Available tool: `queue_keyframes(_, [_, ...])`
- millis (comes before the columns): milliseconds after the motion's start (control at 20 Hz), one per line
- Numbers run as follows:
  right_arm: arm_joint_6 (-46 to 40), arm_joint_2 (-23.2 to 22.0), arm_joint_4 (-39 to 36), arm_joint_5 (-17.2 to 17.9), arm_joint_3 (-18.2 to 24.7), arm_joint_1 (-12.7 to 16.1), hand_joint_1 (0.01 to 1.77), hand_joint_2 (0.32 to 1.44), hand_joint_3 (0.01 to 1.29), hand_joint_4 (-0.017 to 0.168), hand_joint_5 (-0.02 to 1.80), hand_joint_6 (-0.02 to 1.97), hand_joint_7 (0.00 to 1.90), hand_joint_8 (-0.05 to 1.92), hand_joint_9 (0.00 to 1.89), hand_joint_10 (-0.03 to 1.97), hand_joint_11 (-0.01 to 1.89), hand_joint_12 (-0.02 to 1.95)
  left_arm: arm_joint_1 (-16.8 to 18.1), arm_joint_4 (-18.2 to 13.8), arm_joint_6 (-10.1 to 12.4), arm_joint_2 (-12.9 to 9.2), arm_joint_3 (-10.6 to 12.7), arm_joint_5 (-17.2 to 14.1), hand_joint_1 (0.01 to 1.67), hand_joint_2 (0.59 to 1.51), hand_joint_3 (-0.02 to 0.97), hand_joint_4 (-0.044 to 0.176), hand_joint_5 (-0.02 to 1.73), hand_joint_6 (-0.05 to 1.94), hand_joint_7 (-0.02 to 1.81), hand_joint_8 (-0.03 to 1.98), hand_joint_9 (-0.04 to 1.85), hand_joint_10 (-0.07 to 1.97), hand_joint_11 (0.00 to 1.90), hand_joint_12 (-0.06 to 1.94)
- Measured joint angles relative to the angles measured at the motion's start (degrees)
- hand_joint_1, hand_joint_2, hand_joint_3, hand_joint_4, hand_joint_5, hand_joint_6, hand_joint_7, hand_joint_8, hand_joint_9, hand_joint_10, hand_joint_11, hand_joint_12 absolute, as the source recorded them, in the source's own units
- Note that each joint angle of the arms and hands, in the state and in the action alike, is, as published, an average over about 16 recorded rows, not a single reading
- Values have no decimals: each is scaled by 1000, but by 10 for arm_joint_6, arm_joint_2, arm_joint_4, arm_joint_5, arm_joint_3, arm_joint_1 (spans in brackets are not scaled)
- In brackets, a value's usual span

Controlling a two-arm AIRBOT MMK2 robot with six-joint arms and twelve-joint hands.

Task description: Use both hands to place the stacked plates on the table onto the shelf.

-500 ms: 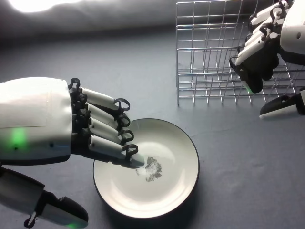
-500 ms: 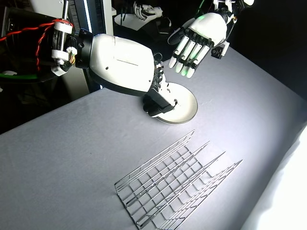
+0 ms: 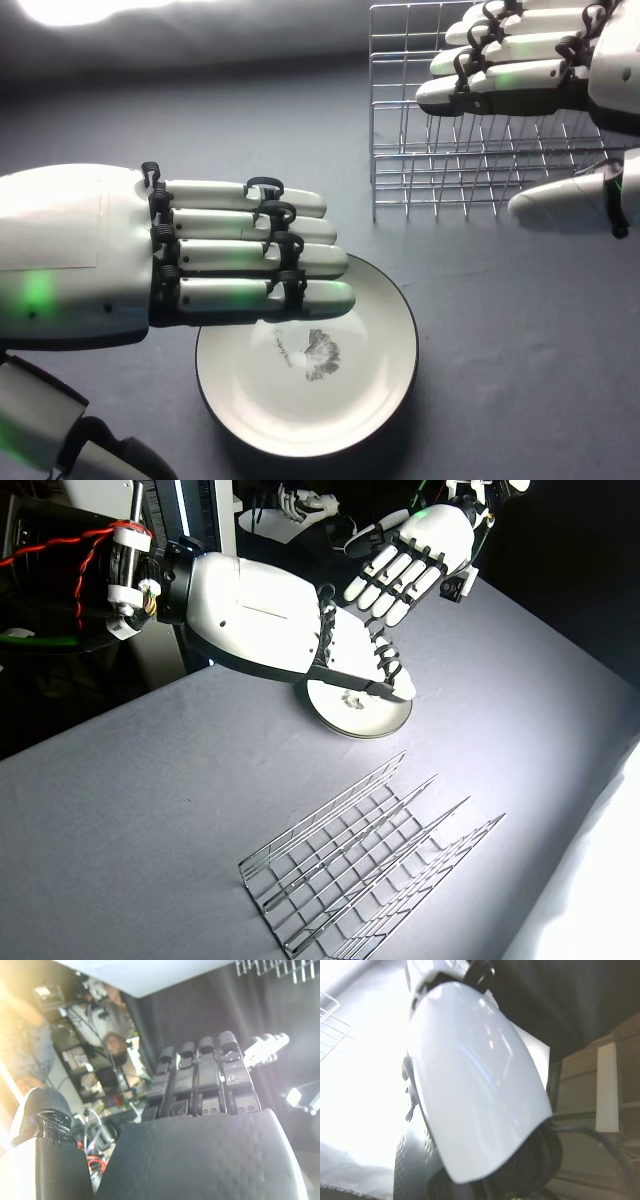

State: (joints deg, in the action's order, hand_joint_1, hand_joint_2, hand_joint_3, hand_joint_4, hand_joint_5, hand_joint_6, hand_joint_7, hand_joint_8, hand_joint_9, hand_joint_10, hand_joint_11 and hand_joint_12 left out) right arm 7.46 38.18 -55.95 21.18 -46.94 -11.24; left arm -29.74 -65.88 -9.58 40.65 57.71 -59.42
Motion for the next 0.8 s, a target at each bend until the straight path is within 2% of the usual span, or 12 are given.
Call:
queue_keyframes(150, [1, 1, -14, 12, -4, 0, 36, 1266, 21, 6, 195, 21, 155, 10, 88, 19, 18, 196, 15, -23, 25, 0, 4, 0, 26, 1055, 28, 1, 52, -1, 51, -7, 39, -3, 29, 57])
queue_keyframes(600, [8, 4, -64, 78, -27, -7, 68, 1230, 15, 6, 235, 19, 200, 11, 138, 7, 19, 375, 56, -118, 102, 1, 23, 18, 21, 1061, 14, 0, 125, 1, 121, -3, 101, -2, 54, 117])
queue_keyframes(800, [11, 6, -79, 107, -38, -12, 75, 1219, 15, 5, 241, 19, 208, 12, 145, 7, 18, 418, 53, -153, 116, 2, 31, 26, 20, 1062, 13, -1, 128, 1, 125, -4, 105, -1, 52, 123])
